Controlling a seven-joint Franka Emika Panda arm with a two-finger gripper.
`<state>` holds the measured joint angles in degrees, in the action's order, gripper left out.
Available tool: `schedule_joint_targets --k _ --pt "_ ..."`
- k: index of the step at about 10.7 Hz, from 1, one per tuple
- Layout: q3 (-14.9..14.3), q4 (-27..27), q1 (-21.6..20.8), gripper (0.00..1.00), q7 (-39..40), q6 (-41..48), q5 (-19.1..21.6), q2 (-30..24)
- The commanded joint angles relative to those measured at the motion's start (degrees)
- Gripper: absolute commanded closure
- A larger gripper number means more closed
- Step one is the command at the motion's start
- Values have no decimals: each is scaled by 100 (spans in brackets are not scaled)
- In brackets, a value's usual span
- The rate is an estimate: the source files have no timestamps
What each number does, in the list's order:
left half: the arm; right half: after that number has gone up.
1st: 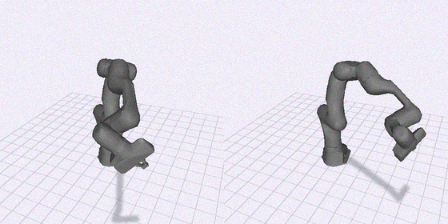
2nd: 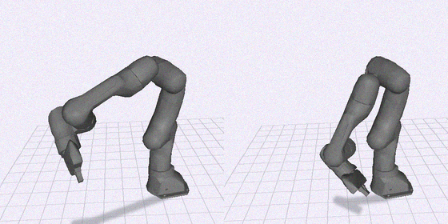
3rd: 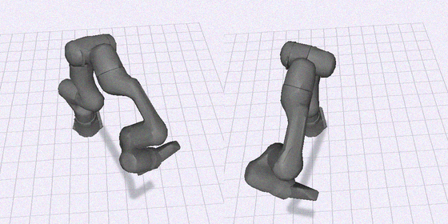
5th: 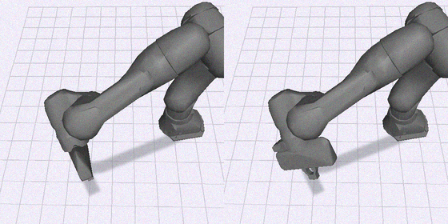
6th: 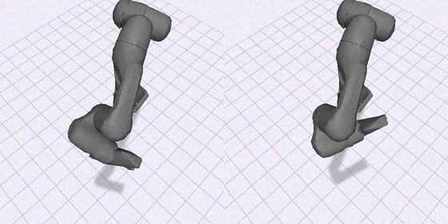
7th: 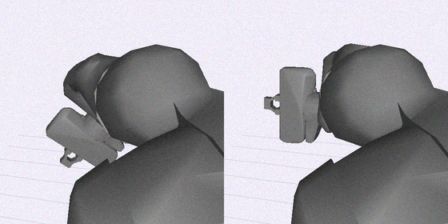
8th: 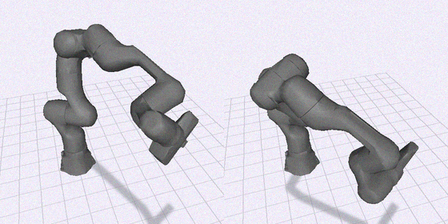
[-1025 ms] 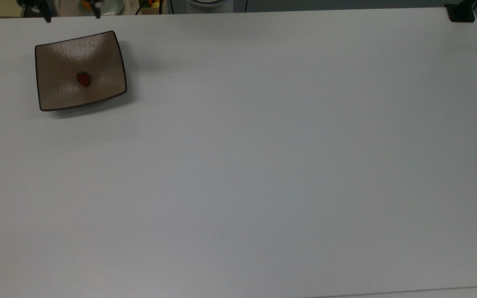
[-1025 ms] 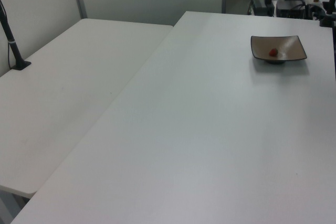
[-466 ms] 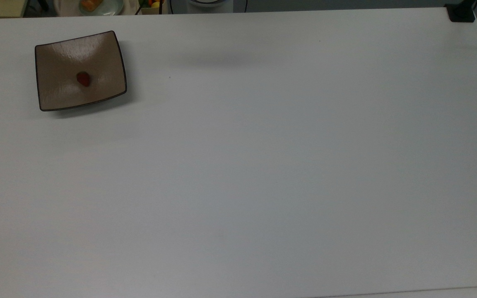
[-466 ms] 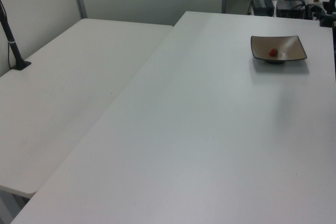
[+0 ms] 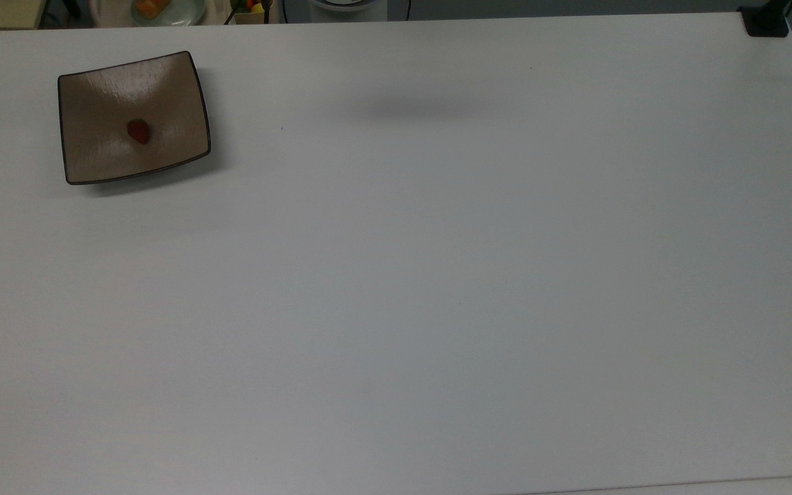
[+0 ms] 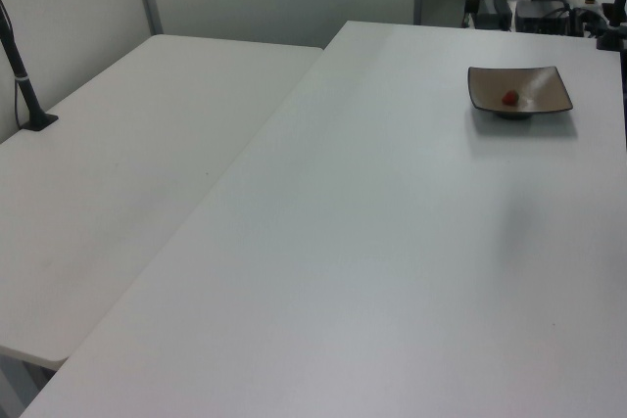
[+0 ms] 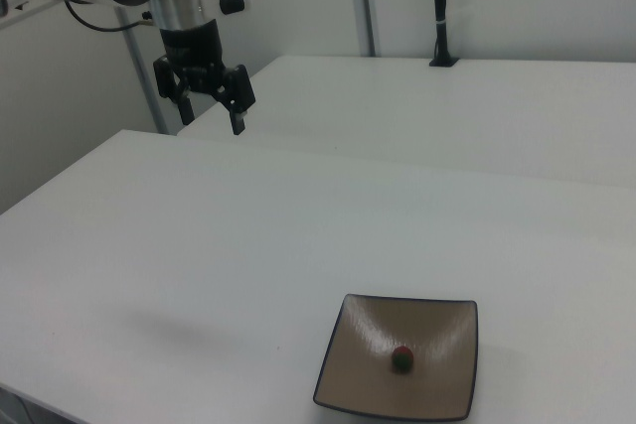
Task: Strawberries on a ceramic plate
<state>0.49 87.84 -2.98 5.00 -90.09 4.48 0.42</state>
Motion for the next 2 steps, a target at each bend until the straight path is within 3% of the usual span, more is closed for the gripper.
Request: schedule_joint_targets --k 1,2 --pt "-40 172 -115 0 -17 -307 97 -16" --pt "-31 172 -115 0 -8 -333 97 -16"
